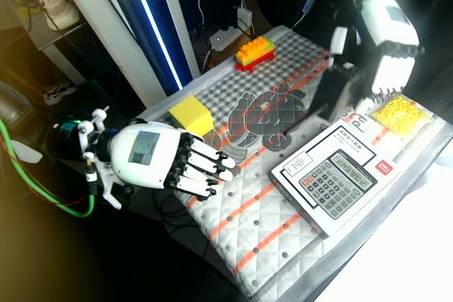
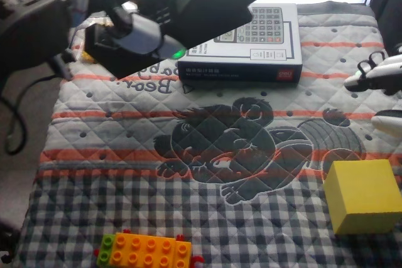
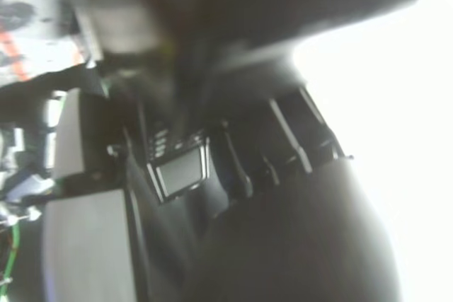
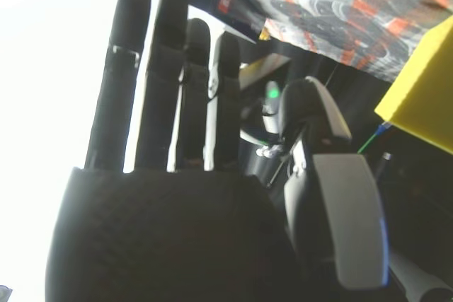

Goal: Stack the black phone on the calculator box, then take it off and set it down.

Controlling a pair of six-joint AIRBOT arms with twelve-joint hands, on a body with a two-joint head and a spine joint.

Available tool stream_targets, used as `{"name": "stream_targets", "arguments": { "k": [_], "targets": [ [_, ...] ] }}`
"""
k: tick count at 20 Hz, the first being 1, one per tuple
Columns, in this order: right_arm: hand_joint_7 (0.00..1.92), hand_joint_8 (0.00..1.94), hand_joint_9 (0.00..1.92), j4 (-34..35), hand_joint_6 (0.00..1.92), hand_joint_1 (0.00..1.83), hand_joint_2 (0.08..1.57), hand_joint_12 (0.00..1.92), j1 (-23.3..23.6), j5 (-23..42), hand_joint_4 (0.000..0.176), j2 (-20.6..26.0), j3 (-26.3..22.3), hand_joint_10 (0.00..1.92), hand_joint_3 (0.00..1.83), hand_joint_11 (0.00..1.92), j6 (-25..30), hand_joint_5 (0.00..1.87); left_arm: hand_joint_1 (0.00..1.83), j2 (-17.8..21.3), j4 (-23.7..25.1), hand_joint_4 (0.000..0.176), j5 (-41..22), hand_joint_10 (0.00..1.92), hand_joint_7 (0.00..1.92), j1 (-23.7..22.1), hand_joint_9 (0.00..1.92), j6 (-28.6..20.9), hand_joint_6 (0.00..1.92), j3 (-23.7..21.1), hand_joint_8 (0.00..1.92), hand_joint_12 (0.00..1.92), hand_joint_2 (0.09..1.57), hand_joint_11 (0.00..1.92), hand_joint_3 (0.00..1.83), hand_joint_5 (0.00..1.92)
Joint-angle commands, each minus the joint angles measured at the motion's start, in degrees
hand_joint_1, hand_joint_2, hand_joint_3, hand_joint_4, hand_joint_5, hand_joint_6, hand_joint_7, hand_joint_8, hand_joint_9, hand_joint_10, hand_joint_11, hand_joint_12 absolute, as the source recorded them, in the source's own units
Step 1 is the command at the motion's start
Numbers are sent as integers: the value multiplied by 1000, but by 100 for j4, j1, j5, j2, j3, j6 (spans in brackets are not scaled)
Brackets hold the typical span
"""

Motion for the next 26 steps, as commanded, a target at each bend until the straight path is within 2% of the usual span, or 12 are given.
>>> {"name": "stream_targets", "arguments": {
  "k": [1, 5, 6, 9, 12, 15, 16, 19, 20, 21, 23, 26],
  "targets": [
    [717, 4, 916, 115, 0, 499, 1321, 1223, 79, 669, 0, 1, 57, 115, 1, 526, -20, 645, 1382, -87, -42, 0, -607, 1206, 1044, -113, 886, -59, 811, 129, 925, 1257, 1089, 582, 0, 1034],
    [671, 0, 735, 4, 2, 474, 1318, 877, 157, 573, 13, -120, 150, 0, 0, 401, -20, 631, 1385, -572, -45, 0, -375, 1083, 1134, -239, 939, -57, 939, 636, 766, 1204, 1075, 543, 1, 978],
    [659, 0, 687, -35, 1, 428, 1319, 775, 201, 546, 21, -154, 173, 0, 0, 391, -20, 626, 1292, -683, -41, 0, -319, 819, 1178, -281, 1046, -57, 874, 748, 768, 1226, 1067, 693, 0, 990],
    [679, 6, 704, -157, 5, 456, 1330, 647, 301, 489, 0, -230, 225, 16, 0, 463, -20, 640, 1276, -1019, 18, 0, -94, 673, 1166, -412, 1081, -55, 625, 1097, 854, 1209, 1048, 693, 0, 1109],
    [683, 3, 714, -189, 1, 434, 1329, 645, 326, 477, 0, -273, 258, 12, 0, 458, -20, 637, 1277, -1345, 213, 0, 196, 790, 1187, -570, 939, -53, 550, 1446, 807, 1510, 1036, 379, 0, 1151],
    [686, 1, 723, -220, 5, 444, 1328, 647, 342, 458, 0, -290, 265, 11, 0, 466, -19, 656, 1262, -1515, 435, 0, 404, 840, 1052, -664, 936, -49, 596, 1606, 1044, 1353, 1072, 679, 0, 1121],
    [670, 0, 692, -228, 4, 452, 1333, 641, 350, 444, 0, -299, 266, 2, 2, 452, -19, 655, 1270, -1575, 538, 0, 478, 822, 1118, -681, 1019, -49, 600, 1657, 935, 1312, 1055, 727, 0, 1121],
    [680, 1, 696, -235, 1, 432, 1339, 598, 351, 429, 0, -329, 284, 2, 0, 461, -19, 663, 1252, -1740, 724, 0, 665, 802, 1067, -684, 917, -50, 588, 1808, 964, 1462, 1058, 564, 1, 1152],
    [685, 1, 718, -235, 1, 442, 1340, 599, 351, 427, 0, -332, 284, 8, 0, 482, -18, 665, 1246, -1816, 759, 0, 699, 1013, 967, -677, 754, -49, 634, 1878, 1169, 1607, 1095, 465, 3, 1092],
    [677, 0, 684, -235, 0, 449, 1338, 580, 351, 427, 0, -333, 284, 1, 0, 444, -17, 664, 1141, -1829, 781, 0, 707, 1088, 793, -672, 653, -49, 788, 1886, 899, 1626, 1071, 380, 0, 1075],
    [660, 0, 642, -236, 0, 455, 1338, 555, 354, 427, 0, -336, 283, 0, 0, 401, -17, 647, 1012, -1833, 820, 20, 719, 771, 721, -630, 566, -50, 151, 1881, 391, 1432, 914, 214, 0, 693],
    [677, 4, 664, -234, 1, 473, 1338, 555, 354, 427, 0, -336, 282, 10, 0, 429, -13, 648, 888, -1837, 818, 69, 721, 412, 701, -584, 582, -52, 0, 1884, 107, 1323, 927, 41, 0, 372]
  ]
}}
